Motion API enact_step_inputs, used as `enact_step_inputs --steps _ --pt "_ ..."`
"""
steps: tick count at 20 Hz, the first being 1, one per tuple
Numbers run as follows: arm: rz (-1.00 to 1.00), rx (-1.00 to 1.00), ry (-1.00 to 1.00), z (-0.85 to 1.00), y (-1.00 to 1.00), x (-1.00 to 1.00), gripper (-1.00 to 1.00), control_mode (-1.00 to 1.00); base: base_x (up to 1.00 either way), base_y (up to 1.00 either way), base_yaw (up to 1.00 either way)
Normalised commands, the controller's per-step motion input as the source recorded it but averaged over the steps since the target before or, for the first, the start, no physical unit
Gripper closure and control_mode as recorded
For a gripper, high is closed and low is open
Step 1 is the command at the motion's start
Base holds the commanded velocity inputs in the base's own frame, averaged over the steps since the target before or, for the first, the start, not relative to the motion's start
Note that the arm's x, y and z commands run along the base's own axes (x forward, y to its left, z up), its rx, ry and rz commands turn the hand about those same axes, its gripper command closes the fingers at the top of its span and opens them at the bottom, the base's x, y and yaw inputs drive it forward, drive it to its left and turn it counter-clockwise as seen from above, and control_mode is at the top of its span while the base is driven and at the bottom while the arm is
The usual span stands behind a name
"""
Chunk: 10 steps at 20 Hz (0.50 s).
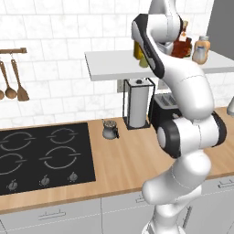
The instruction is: Put the shaker and condiment bottle from the counter next to their counterparts in the cabinet.
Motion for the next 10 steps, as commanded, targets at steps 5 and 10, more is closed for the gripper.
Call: enact_step_inputs --steps 5,10 --pt "0.0 0.0 0.04 -0.18 0.0 0.29 1.0 -1.0 0.0 0.0 0.0" --pt "0.0 0.0 0.08 -0.13 -0.01 0.21 1.0 -1.0 0.0 0.0 0.0"
